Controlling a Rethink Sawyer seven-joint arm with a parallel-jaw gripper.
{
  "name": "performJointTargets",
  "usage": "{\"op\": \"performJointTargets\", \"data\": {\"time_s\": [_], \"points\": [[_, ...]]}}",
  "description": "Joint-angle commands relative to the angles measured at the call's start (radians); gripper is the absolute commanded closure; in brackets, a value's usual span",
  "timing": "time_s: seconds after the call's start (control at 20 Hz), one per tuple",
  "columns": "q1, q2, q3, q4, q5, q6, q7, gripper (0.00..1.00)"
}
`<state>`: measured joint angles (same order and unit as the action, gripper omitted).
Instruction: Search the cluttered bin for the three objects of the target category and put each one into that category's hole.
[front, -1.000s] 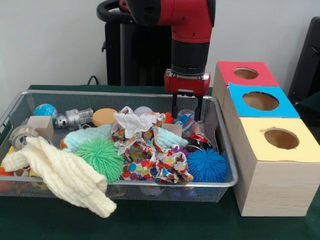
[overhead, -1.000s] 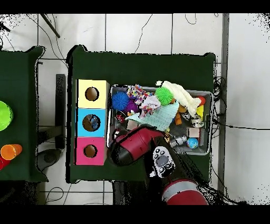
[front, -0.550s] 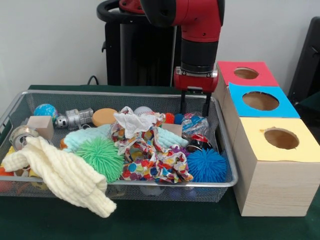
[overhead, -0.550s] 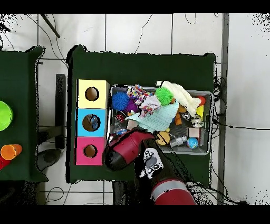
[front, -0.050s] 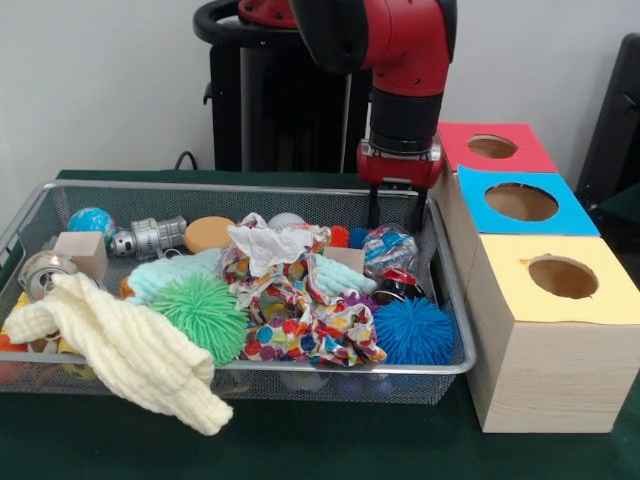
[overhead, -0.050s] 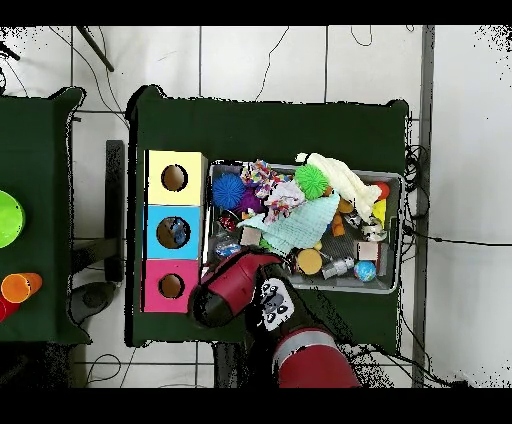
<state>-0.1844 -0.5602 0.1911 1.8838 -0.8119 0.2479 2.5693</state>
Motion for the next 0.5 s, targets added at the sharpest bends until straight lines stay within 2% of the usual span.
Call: {"op": "performJointTargets", "data": {"time_s": [0.05,0.5], "points": [[0.032,0.088,-0.043,-0.099,-0.071,-0.099,0.018,0.0],[0.103,0.15,-0.122,-0.159,-0.052,-0.162,0.047,0.0]]}}
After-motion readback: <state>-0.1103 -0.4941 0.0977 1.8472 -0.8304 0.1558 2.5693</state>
